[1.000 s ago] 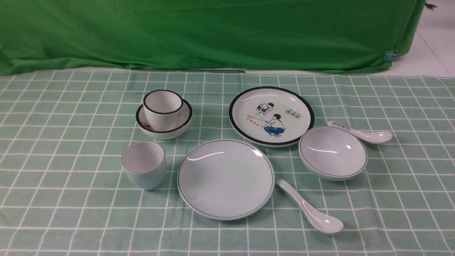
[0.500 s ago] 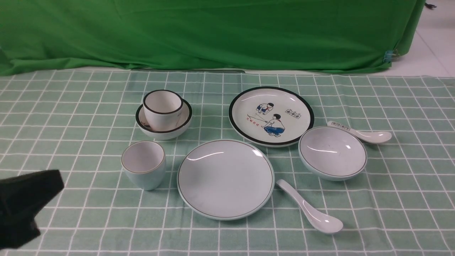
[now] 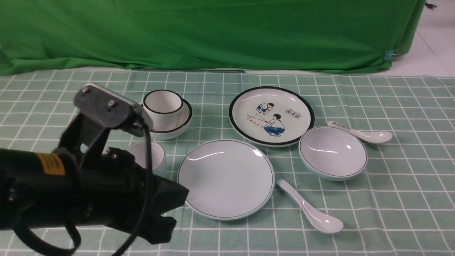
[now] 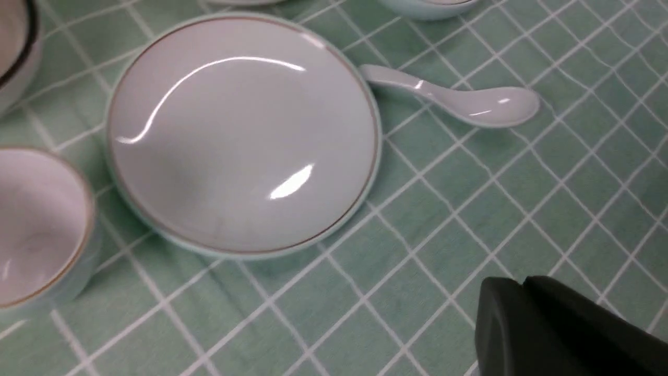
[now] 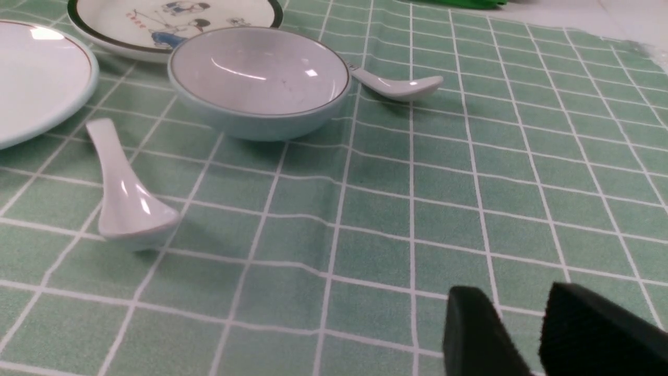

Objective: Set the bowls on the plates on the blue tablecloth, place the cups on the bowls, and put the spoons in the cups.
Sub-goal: 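Reach the grippers toward the bowl and tableware on the table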

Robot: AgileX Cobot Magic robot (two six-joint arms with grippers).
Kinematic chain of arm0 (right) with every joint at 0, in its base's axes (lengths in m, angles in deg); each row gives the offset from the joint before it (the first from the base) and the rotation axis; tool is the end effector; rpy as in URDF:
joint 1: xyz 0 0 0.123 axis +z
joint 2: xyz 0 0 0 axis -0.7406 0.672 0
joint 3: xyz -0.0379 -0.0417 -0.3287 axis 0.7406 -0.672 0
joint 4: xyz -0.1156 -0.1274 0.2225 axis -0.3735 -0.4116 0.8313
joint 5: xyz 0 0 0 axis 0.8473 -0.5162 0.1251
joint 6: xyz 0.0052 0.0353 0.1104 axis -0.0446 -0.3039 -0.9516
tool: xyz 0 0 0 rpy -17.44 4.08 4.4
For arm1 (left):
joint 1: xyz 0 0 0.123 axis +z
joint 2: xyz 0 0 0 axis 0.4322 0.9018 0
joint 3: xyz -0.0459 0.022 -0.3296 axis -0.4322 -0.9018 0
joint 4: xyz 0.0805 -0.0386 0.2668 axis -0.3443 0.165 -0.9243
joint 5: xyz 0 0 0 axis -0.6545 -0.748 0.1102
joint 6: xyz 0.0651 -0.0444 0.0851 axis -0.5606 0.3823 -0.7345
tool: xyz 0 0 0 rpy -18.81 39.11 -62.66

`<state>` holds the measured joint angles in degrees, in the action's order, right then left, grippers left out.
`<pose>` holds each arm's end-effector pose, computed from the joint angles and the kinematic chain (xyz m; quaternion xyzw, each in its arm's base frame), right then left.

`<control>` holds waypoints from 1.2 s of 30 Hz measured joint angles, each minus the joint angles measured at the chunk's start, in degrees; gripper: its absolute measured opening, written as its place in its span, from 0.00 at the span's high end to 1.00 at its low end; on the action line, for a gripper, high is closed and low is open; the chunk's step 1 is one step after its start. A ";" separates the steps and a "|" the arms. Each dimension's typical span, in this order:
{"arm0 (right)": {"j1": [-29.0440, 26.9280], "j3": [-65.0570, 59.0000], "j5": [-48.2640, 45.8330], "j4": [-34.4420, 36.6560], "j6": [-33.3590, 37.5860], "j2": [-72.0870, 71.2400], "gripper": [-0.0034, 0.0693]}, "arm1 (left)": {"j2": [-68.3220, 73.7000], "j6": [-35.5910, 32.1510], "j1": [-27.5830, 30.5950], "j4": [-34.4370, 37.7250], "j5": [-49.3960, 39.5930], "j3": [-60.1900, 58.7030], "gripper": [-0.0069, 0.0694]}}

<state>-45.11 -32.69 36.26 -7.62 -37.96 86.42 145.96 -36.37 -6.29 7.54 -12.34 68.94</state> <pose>0.0610 0.0054 0.1835 -0.0866 0.7528 -0.0300 0.6518 0.1763 -0.1405 0.3245 0.3183 0.8444 -0.2027 0.3802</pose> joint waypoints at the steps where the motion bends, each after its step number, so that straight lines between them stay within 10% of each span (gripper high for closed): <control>1: 0.00 0.00 1.14 0.96 -1.52 0.00 0.62 | 0.05 -0.05 -1.91 0.00 1.29 0.06 0.89; 14: 0.92 2.17 13.64 7.40 -35.48 1.49 0.67 | -1.28 -2.72 -3.47 -3.47 1.19 0.06 0.89; 27: 16.02 44.75 -17.66 7.35 -1.77 52.73 0.75 | -2.43 -2.77 -3.47 -4.21 1.37 0.06 0.89; 36: 18.15 64.94 -24.57 6.49 4.78 85.40 0.66 | -14.28 -2.35 -3.47 -3.81 -4.80 0.06 0.89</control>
<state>-26.97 32.25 11.69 -1.13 -33.18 171.82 131.68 -38.72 -9.76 3.73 -17.13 69.00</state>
